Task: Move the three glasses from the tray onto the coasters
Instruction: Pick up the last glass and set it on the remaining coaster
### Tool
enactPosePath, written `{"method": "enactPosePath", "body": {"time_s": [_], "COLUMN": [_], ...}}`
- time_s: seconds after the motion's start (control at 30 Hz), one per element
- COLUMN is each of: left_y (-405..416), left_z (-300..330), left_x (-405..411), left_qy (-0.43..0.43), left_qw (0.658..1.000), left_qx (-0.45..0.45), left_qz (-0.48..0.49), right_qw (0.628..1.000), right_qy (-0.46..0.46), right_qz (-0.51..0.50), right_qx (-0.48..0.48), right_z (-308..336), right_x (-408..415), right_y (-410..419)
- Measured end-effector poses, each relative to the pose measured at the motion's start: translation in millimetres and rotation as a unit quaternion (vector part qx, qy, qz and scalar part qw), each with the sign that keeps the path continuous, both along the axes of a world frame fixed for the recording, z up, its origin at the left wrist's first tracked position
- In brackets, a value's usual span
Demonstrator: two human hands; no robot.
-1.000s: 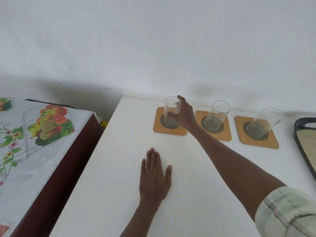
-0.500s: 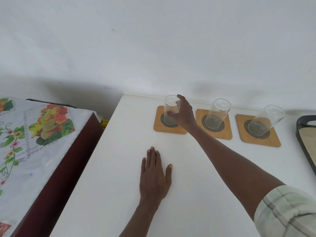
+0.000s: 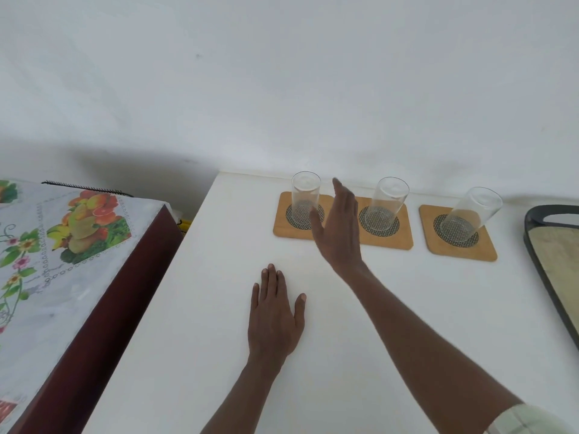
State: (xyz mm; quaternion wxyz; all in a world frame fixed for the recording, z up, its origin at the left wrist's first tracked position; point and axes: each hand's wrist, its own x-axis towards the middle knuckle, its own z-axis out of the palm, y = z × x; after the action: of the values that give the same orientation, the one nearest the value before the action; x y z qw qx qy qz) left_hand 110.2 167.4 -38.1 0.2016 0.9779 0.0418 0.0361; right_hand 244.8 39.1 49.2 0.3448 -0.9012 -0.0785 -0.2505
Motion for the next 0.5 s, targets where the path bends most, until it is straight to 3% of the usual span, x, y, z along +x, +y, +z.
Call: {"method": "enactPosePath", "body": {"time_s": [0.17,0.5], "left_y": [-1.4,-7.8], "left_z": [4.6,16.5], "left_x": [-2.5,-3.5], "left_qy": [0.003,0.045], "left_qw": [1.000,0.998], "left_qx": [0.002,0.031], "left_qz": [-0.003,-0.022], "right_qw": [0.997,0.984], "right_qy": [-0.034,0.048], "right_qz": [-0.012,-0.085], "right_qx": [-0.063,-0.149], "right_z": [-25.1,-25.8], "right_x": [-61.2,-136.7], "right_y": [-26.0,-136.5]}}
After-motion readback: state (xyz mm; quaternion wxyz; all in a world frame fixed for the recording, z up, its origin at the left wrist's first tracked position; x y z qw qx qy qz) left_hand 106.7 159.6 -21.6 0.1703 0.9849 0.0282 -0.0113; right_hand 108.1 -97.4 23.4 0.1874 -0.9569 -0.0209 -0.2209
